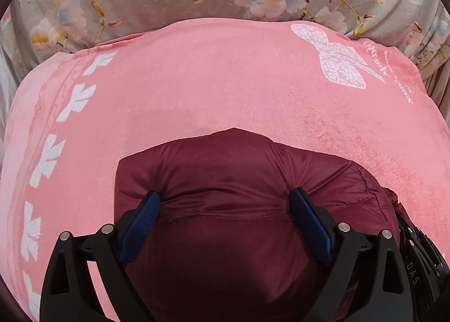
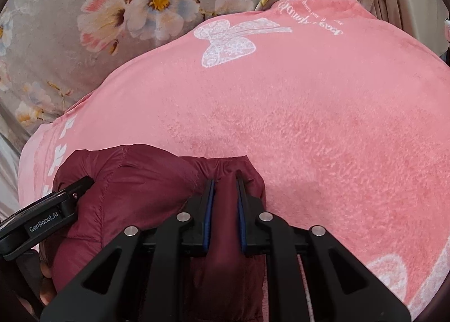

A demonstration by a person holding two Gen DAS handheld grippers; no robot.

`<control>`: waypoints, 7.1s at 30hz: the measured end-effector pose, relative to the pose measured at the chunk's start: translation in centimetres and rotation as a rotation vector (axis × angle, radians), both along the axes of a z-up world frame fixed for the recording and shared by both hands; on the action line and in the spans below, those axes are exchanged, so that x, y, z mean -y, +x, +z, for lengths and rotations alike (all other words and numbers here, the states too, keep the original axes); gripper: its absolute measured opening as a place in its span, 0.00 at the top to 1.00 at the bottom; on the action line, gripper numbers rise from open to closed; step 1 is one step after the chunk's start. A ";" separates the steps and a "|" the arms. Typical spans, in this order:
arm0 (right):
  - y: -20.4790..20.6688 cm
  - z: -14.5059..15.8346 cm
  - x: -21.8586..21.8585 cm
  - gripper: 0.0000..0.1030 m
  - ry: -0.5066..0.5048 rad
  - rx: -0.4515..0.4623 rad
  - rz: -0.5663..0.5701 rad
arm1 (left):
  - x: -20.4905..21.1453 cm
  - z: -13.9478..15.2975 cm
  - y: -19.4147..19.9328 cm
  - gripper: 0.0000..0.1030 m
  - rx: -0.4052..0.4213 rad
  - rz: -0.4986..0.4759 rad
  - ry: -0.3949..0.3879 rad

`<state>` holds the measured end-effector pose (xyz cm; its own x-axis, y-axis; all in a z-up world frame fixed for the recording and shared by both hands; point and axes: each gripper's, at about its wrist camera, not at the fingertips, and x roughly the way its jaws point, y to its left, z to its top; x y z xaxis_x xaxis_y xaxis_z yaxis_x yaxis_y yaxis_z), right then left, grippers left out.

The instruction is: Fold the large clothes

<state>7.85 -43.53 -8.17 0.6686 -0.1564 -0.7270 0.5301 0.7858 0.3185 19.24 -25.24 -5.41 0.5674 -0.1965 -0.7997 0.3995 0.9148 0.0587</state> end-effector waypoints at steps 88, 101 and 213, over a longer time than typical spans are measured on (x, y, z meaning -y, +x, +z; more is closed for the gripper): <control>-13.3 0.4 -5.1 0.29 0.071 0.022 0.102 | -13.3 -3.4 -10.8 0.05 -0.408 0.030 -0.292; -10.7 -1.8 -2.9 0.20 0.275 0.110 0.155 | -12.1 -3.5 -9.3 0.05 -0.379 -0.050 -0.362; 15.3 1.6 -20.8 0.80 -0.273 0.042 0.370 | -17.7 -2.9 9.2 0.06 0.192 0.256 -0.011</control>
